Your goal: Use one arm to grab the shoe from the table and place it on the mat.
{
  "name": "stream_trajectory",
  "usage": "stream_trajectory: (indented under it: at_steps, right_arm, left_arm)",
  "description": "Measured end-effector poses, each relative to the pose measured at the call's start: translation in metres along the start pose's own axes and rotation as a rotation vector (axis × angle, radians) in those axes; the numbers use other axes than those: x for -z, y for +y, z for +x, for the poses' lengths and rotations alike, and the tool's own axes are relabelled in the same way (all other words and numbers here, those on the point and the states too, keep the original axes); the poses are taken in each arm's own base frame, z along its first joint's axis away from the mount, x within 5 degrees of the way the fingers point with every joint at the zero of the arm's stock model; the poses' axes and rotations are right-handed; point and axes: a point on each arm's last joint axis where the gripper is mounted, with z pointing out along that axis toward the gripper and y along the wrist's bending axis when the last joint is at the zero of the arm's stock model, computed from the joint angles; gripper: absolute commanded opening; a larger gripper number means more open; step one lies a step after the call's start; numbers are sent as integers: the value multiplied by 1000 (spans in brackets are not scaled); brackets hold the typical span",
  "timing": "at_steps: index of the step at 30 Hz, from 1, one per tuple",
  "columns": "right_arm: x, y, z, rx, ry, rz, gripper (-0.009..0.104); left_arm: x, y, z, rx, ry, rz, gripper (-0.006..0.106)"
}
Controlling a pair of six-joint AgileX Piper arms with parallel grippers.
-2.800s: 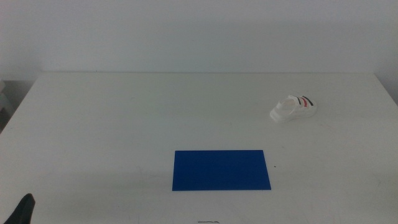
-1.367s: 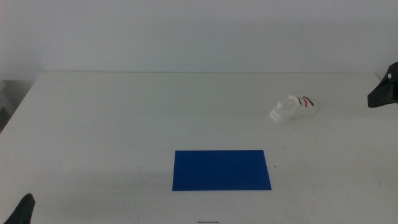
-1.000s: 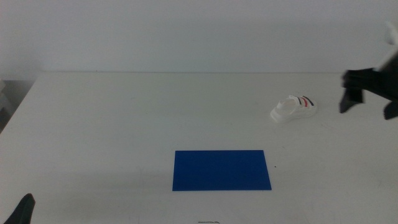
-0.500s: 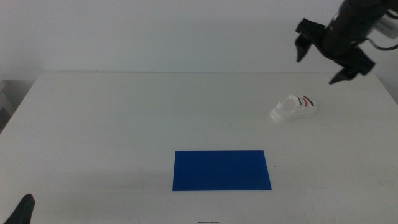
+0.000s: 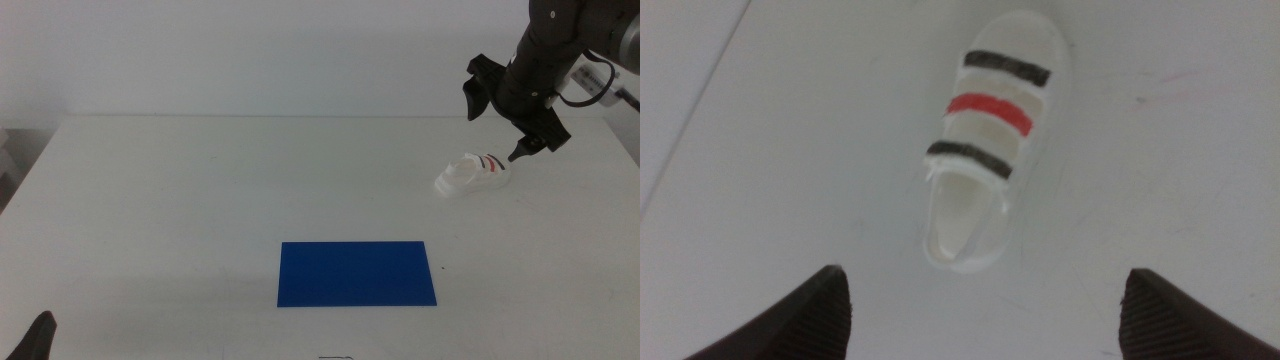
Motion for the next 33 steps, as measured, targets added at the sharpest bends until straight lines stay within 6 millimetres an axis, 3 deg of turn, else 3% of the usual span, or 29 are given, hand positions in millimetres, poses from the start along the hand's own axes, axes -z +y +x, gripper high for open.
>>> stream_trajectory:
  at_steps: [6, 12, 17, 24, 33]
  right_arm:
    - [-15, 5, -2, -149, -7, 15, 94]
    - [-26, 23, -9, -208, 5, 37, 94]
    - [-49, 37, -20, -244, 21, 28, 94]
    - [-83, 33, -23, -272, 52, 75, 94]
    - [-87, 31, -24, -282, 54, 90, 94]
  left_arm:
    - [0, 0, 0, 0, 0, 0, 94]
    - [0, 0, 0, 0, 0, 0, 94]
    - [0, 0, 0, 0, 0, 0, 94]
    - [0, 0, 0, 0, 0, 0, 94]
    - [0, 0, 0, 0, 0, 0, 94]
